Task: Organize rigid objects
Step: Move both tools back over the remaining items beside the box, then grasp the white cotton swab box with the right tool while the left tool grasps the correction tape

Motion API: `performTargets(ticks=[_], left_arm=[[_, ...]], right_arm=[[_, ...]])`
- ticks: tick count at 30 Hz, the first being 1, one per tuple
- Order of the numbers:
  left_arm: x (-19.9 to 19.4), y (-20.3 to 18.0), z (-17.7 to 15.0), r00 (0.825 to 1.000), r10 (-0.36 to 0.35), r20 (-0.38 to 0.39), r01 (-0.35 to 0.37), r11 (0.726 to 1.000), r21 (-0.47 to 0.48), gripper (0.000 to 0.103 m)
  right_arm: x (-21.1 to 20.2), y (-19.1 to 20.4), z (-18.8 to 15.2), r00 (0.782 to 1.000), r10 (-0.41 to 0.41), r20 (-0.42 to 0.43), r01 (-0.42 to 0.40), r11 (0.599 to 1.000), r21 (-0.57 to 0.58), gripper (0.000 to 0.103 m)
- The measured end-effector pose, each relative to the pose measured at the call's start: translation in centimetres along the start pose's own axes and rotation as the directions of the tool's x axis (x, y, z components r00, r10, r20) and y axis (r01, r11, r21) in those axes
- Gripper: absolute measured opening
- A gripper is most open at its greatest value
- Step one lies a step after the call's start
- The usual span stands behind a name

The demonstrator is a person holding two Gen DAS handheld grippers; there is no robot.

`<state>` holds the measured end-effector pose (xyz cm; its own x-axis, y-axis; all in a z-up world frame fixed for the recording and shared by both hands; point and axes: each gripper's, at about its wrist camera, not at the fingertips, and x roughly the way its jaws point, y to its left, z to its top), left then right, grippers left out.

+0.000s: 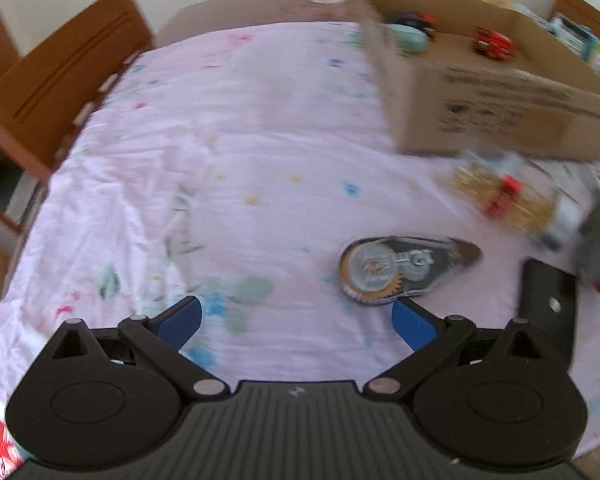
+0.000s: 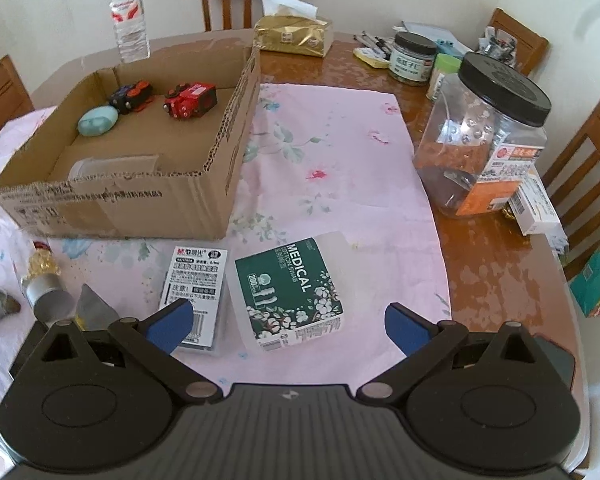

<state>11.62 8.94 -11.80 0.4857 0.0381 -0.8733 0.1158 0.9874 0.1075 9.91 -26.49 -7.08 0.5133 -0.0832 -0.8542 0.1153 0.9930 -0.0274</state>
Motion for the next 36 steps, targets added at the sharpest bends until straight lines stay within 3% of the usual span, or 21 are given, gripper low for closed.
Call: performTargets(ticks=[10,16,20,25,36], left_arm=[[-0.1,-3.1,-0.2,0.996,-0.09,-0.017,0.09,0.995,-0.041,0.103],[0.1,-4.1,0.4,0.997,-0.072,-0.015,0.071,0.995,-0.077,0.103],[0.2,-4.5,0.6,0.999,-0.048,-0.008,0.047,0.992,-0.12,0.103],[0.4,-5.1,0.9,1.0,-0.023,0.003,0.023,0.987,-0.16,0.103],[0.8,-5.7,1.1,0.997,-0.037,0.075,0.046,0.992,-0.119,0.103]], right_arm=[[2.4,-0.9,-0.6,0.999,0.016,-0.05,-0.023,0.99,-0.141,0.103],[5.0,-1.4,-1.3,0.994,0.032,-0.101,-0.053,0.977,-0.205,0.103],[6.0,-2.2,-0.9,0.986,0.104,-0.128,-0.126,0.975,-0.182,0.103],[6.5,-2.1,-0.2,0.983,0.126,-0.133,-0.153,0.964,-0.219,0.103],[6.6,-2.2,-0.3,0.983,0.132,-0.124,-0.157,0.961,-0.225,0.103]])
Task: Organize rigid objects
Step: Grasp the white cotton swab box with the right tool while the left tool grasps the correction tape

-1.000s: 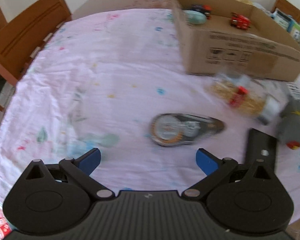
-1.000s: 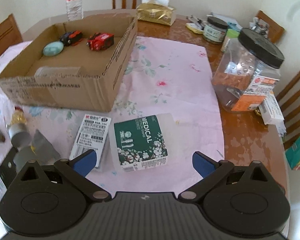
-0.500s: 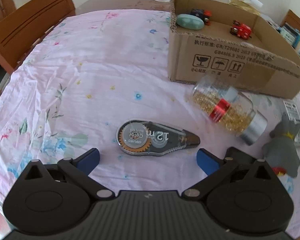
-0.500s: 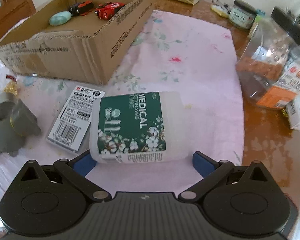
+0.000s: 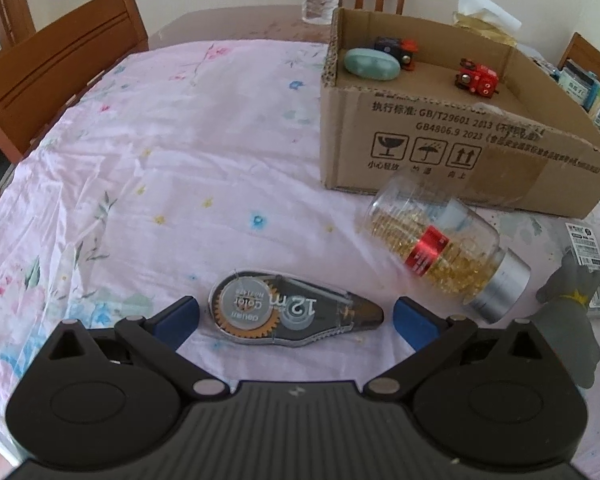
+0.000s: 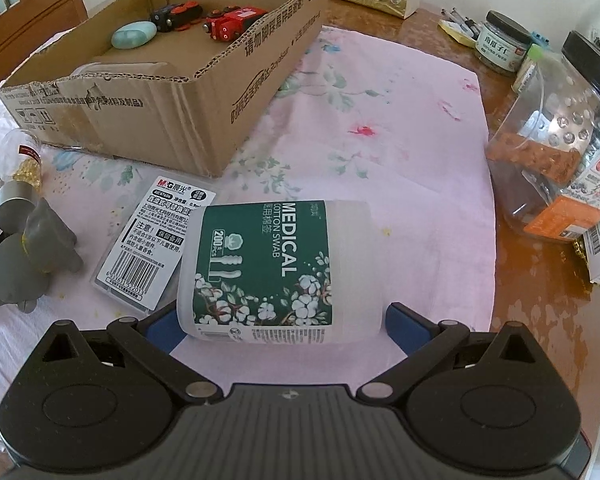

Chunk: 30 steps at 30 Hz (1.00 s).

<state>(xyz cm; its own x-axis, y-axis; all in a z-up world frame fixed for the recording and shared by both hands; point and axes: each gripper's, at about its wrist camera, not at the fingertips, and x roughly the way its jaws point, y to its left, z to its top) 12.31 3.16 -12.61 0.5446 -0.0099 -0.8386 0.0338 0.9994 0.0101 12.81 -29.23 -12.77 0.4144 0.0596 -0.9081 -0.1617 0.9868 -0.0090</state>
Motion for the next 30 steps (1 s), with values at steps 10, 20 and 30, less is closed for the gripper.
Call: performTargets(ticks=[10,20,30], left_arm=[[0.2,0.4,0.3,0.998,-0.063,0.006,0.062,0.994,0.089,0.103],[0.0,0.5,0.3,0.998,-0.068,-0.01,0.068,0.993,0.095,0.098],[0.0,0.2,0.4,0.998,-0.047,-0.033,0.049,0.996,0.069,0.096]], right_arm=[[0.0,0.0,0.2,1.0,0.011,-0.006,-0.011,1.0,-0.021,0.103],[0.6,0.0,1.4,0.997,0.021,-0.074,-0.024,0.999,-0.046,0.103],[1.4,0.1,2.6,0.994,0.017,-0.112,-0.021,0.999,-0.038,0.103]])
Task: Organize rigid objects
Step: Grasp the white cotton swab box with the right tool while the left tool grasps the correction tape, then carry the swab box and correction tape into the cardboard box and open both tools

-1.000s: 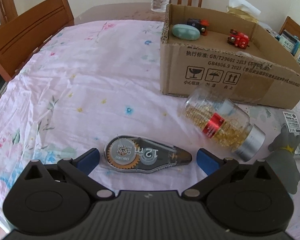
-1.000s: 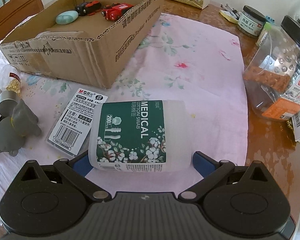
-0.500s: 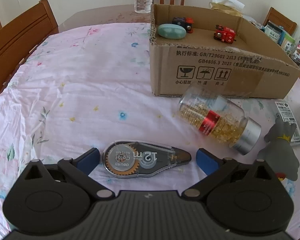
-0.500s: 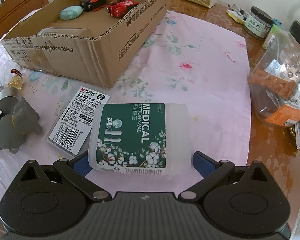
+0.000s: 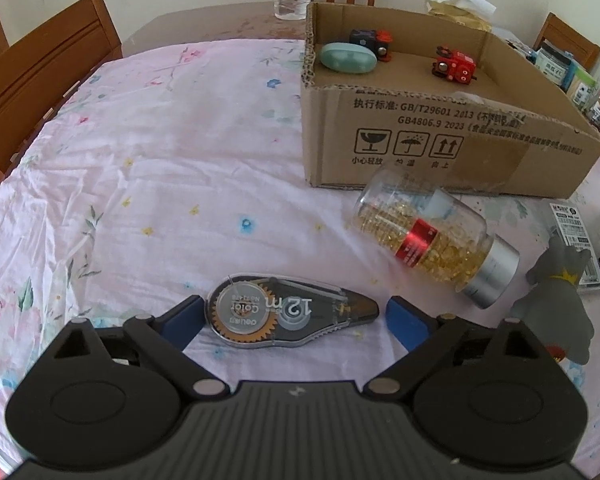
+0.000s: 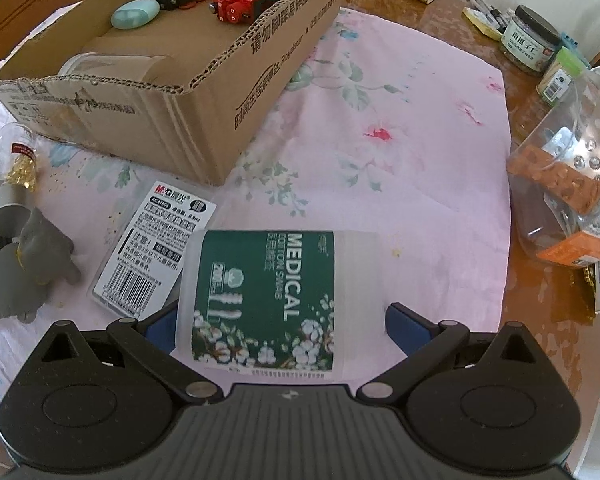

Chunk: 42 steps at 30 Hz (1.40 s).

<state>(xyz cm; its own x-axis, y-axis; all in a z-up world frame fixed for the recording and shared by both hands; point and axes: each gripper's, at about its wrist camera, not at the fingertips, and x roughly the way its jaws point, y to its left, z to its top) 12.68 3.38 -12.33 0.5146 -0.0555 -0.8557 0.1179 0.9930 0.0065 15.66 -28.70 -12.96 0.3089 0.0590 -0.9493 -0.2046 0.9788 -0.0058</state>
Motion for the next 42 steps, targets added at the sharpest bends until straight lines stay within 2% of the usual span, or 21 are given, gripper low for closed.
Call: performTargets(ticks=[7,12,19,22,34,42], left_arm=[[0.1,0.1,0.1,1.0,0.001,-0.009,-0.001,1.0,-0.001,0.096],[0.2,0.1,0.4,1.0,0.004,-0.028,-0.004,1.0,-0.004,0.096],[0.2,0.1,0.7,0.999,-0.002,-0.038,0.002,1.0,0.002,0.089],[0.2,0.1,0.8,0.999,-0.007,-0.048,0.007,1.0,0.012,0.089],[-1.9,0.1,2.2,0.994,-0.07,-0.079,0.076,0.995,0.072,0.089],[-6.6,-0.6,5.5,0.99,-0.14,-0.021,0.142,0.978,0.153,0.089]], right_arm=[[0.5,-0.1,0.8,0.999,-0.006,-0.038,0.007,1.0,0.012,0.103],[0.6,0.2,1.3,0.998,-0.042,-0.05,0.043,0.999,0.023,0.103],[0.0,0.8,1.4,0.998,-0.035,-0.061,0.036,0.999,0.027,0.087],[-0.2,1.1,1.4,0.998,-0.038,-0.06,0.039,0.999,0.017,0.086],[-2.7,1.6,1.2,0.999,-0.039,-0.001,0.039,0.999,-0.015,0.086],[-6.1,2.2,1.9,0.997,0.002,0.075,0.0,0.999,-0.032,0.086]])
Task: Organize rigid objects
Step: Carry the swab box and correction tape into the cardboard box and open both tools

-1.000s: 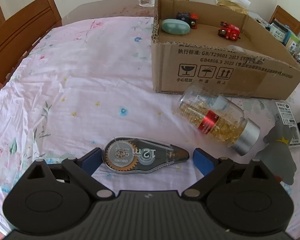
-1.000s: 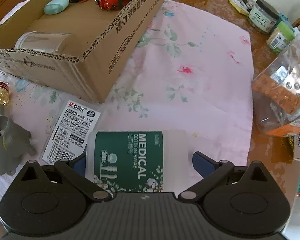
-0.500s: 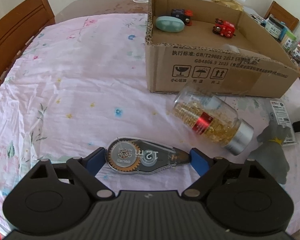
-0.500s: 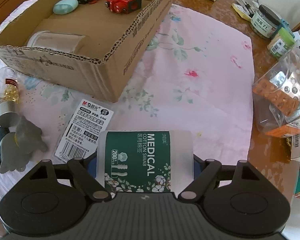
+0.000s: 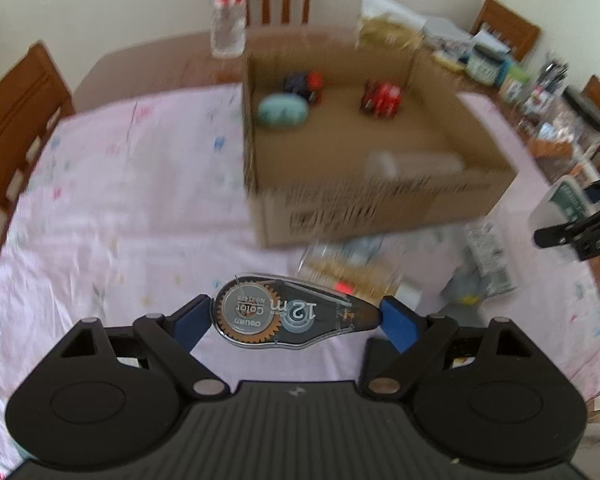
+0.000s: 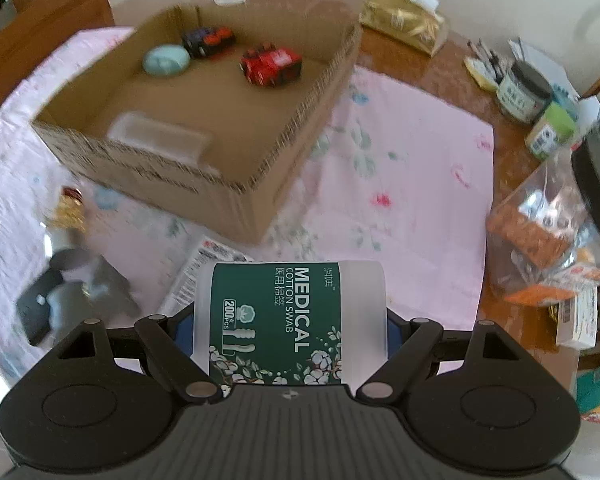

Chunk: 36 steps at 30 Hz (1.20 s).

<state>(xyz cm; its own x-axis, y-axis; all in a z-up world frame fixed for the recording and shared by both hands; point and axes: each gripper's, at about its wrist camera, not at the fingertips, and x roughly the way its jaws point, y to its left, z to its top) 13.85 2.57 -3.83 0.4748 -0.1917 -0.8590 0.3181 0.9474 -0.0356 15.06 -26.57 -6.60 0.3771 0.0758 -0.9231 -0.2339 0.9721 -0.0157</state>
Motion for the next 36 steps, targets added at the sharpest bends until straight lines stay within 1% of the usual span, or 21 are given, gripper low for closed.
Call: performTargets(ticks=[5,9,12,16,20,23,26,30,32,33,36], left_arm=[[-1.6,-0.7,3.3,0.996,-0.01,0.091,0.005,0.998,0.058,0.089],[-0.9,-1.4,6.1,0.99,-0.026,0.137,0.011,0.994,0.109,0.089],[0.6,-1.7,7.7,0.989,-0.033,0.142,0.013,0.99,0.142,0.089],[3.5,-1.8,9.2,0.993,-0.05,0.103,0.033,0.986,0.164,0.089],[5.6,-1.7,9.6,0.996,-0.05,0.074,0.036,0.983,0.18,0.089],[6.4,-1.5,9.8,0.995,-0.055,0.083,0.04,0.984,0.173,0.09],[6.7,-1.1,10.0,0.995,-0.038,0.094,0.022,0.987,0.159,0.092],[5.9,-0.6,9.9,0.989,-0.01,0.145,-0.011,0.989,0.146,0.093],[5.1,-0.2,9.7,0.986,0.002,0.167,-0.024,0.991,0.13,0.096],[4.7,0.0,9.6,0.983,0.01,0.183,-0.032,0.992,0.122,0.096],[3.0,0.6,8.7,0.971,0.05,0.232,-0.075,0.992,0.099,0.101]], right_arm=[[-2.1,0.6,1.5,0.997,0.028,0.074,-0.028,1.0,-0.008,0.086],[-3.3,1.1,2.7,0.991,0.038,0.127,-0.035,0.999,-0.026,0.086],[-3.8,1.5,3.4,0.988,0.038,0.148,-0.033,0.999,-0.038,0.086],[-4.3,2.1,4.2,0.985,0.039,0.168,-0.032,0.999,-0.043,0.086],[-4.5,2.4,4.7,0.983,0.032,0.18,-0.028,0.999,-0.027,0.086],[-4.6,2.6,4.9,0.982,0.027,0.186,-0.025,1.0,-0.014,0.086],[-4.6,2.9,5.3,0.981,0.021,0.19,-0.021,1.0,-0.005,0.086],[-4.3,3.6,6.0,0.981,0.013,0.193,-0.013,1.0,-0.006,0.086],[-4.1,4.0,6.5,0.981,0.016,0.193,-0.014,1.0,-0.011,0.086],[-4.0,4.2,6.8,0.981,0.016,0.194,-0.013,1.0,-0.015,0.086],[-3.5,4.9,7.9,0.98,0.019,0.197,-0.014,1.0,-0.024,0.086]])
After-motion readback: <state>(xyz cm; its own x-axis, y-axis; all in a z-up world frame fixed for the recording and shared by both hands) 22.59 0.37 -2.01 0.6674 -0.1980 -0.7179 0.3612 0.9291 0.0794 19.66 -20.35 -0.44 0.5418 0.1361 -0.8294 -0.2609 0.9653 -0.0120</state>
